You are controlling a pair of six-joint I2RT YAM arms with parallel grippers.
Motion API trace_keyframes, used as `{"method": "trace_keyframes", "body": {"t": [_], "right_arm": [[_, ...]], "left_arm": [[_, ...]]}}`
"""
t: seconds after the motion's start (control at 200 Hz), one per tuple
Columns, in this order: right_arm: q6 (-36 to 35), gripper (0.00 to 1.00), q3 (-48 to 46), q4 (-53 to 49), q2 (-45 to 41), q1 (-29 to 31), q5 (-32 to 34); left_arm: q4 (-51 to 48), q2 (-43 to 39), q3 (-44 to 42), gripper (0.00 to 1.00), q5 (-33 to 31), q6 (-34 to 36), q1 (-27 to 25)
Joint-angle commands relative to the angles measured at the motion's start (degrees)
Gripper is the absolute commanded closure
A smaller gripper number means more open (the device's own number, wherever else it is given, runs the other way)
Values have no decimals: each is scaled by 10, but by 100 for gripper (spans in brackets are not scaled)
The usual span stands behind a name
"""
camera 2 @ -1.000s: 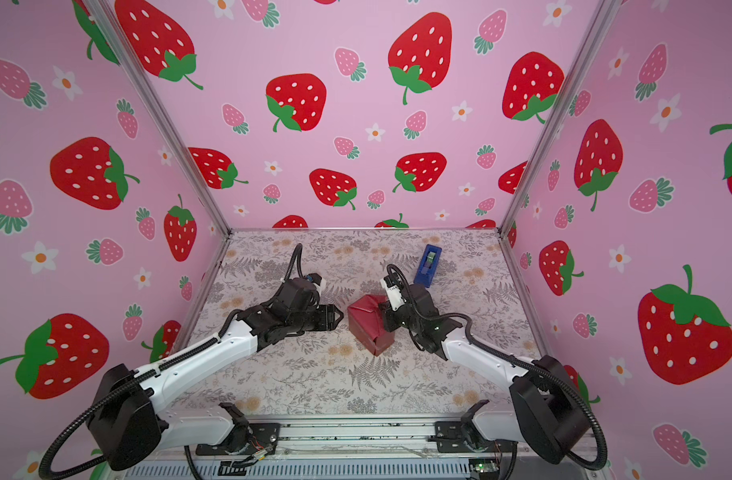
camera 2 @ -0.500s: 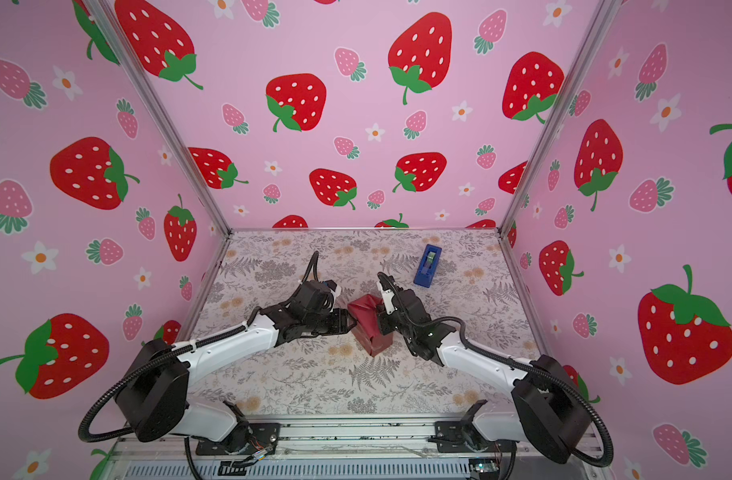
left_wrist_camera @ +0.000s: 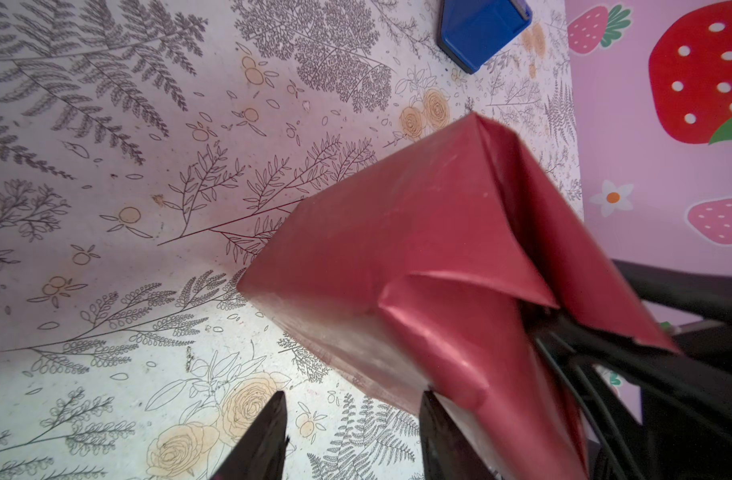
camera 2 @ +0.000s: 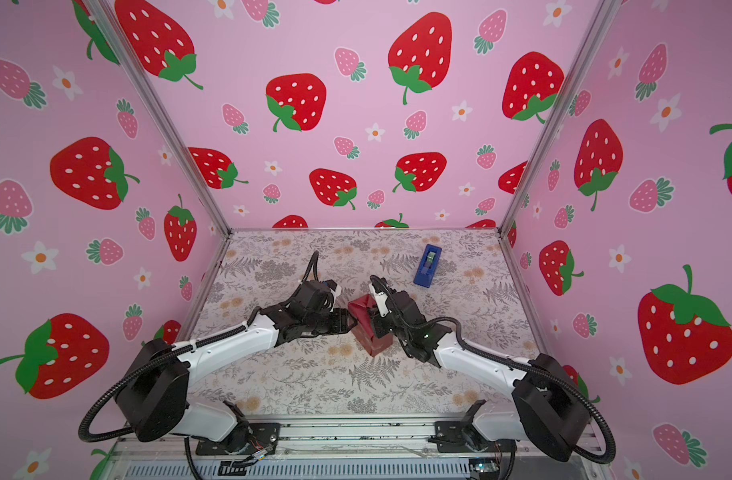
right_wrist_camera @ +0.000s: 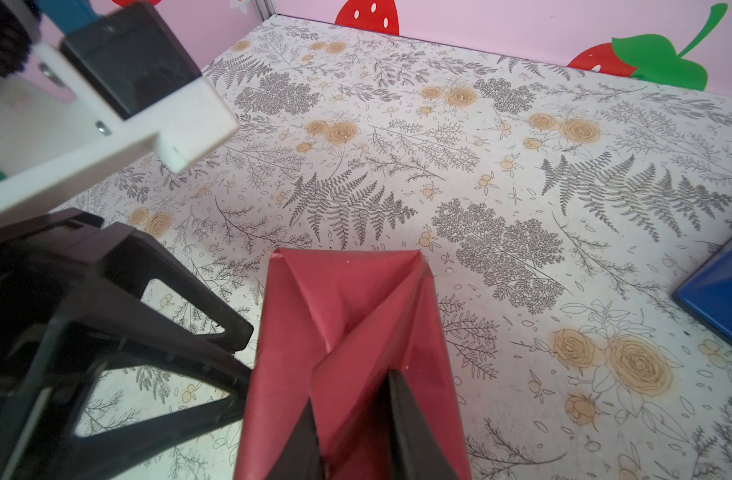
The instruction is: Wrap the gift box in paper
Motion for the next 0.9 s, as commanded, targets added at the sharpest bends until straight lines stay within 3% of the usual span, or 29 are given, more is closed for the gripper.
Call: {"method": "trace_keyframes", "body": {"t": [0.0,0.195,0.6,0.895], "right_arm": [[9,75,16,3,10,7,-22],[19,71,4,6,15,10,-42],[41,53,-24,16,8,10,-83],[28,49,-32,20,-12,5,-101]], "left_arm": [[10,-5,6,47,2,1,-3],[-11,-27,14,47,-18,12,-3],[-104,-49,100,44,-33,78,25],[-161,44,202,43,63,153,58]]}}
